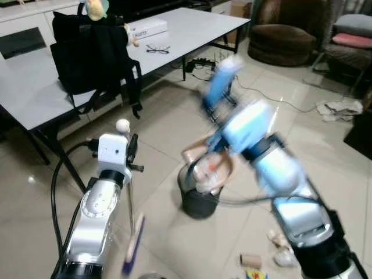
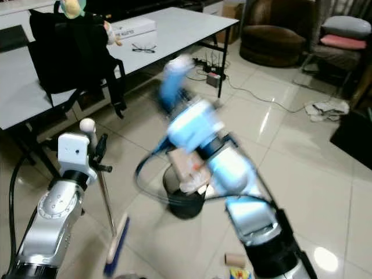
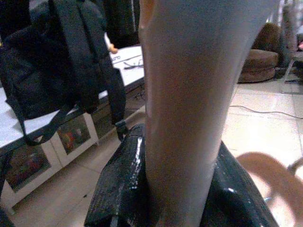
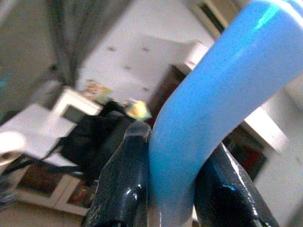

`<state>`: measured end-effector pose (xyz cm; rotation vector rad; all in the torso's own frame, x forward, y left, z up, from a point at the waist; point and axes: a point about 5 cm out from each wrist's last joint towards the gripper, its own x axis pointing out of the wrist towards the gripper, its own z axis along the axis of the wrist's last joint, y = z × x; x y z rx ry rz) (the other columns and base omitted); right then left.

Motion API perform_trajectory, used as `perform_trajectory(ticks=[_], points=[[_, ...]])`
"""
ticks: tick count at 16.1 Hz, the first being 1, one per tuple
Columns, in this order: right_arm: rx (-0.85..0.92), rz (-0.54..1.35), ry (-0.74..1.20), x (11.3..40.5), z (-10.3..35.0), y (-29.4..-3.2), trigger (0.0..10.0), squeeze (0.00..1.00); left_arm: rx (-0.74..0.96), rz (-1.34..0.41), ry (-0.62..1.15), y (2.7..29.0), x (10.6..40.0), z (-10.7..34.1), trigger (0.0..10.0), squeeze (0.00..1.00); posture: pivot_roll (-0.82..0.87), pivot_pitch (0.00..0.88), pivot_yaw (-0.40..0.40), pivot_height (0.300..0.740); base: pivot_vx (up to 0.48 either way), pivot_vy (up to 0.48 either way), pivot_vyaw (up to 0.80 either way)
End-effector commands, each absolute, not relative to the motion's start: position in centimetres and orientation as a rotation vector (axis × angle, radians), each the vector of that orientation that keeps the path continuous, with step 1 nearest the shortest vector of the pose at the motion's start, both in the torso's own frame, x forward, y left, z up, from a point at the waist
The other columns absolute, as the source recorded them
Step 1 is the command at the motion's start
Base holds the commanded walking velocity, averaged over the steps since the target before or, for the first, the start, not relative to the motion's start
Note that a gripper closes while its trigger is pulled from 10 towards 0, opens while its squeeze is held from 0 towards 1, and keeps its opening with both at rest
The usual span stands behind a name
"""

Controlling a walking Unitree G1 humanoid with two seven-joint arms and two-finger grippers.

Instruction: Sweep floor

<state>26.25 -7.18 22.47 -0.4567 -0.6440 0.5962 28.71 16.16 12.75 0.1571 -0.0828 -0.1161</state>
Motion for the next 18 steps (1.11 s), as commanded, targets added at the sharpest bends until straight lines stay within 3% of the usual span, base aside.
perform_trajectory(ticks=[1,5,9,11,15,18], points=[[-0.545,0.652,-0.739,25.6,23.1,-6.1,10.0,0.0,0.174,-0.098,-0.088,16.8,28.4,12.8,10.0,0.0,-0.01,0.038,0.042,0.74,0.0,0.0,0.0],[-0.664,0.655,-0.77,25.5,22.4,-6.0,10.0,0.0,0.175,-0.103,-0.084,16.7,28.4,12.7,10.0,0.0,-0.02,0.039,0.042,0.74,0.0,0.0,0.0],[-0.721,0.483,-0.788,26.5,23.2,-7.3,10.0,0.0,0.172,-0.106,-0.083,16.6,28.5,12.6,10.0,0.0,-0.02,0.038,0.04,0.74,0.0,0.0,0.0],[-0.672,0.196,-0.696,28.5,24.4,-10.5,10.0,0.0,0.164,-0.124,-0.067,16.4,28.4,12.4,10.0,0.0,-0.02,0.037,0.039,0.74,0.0,0.0,0.0],[-0.56,-0.003,-0.436,30.2,23.1,-14.3,10.0,0.0,0.166,-0.142,-0.035,16.1,28.4,12.0,10.0,0.0,-0.02,0.037,0.042,0.74,0.0,0.0,-0.23],[-0.578,-0.121,-0.367,29.8,21.7,-17.1,10.0,0.0,0.17,-0.165,-0.028,15.9,28.4,11.8,10.0,0.0,-0.03,0.044,0.046,0.74,0.0,0.0,-0.8]])
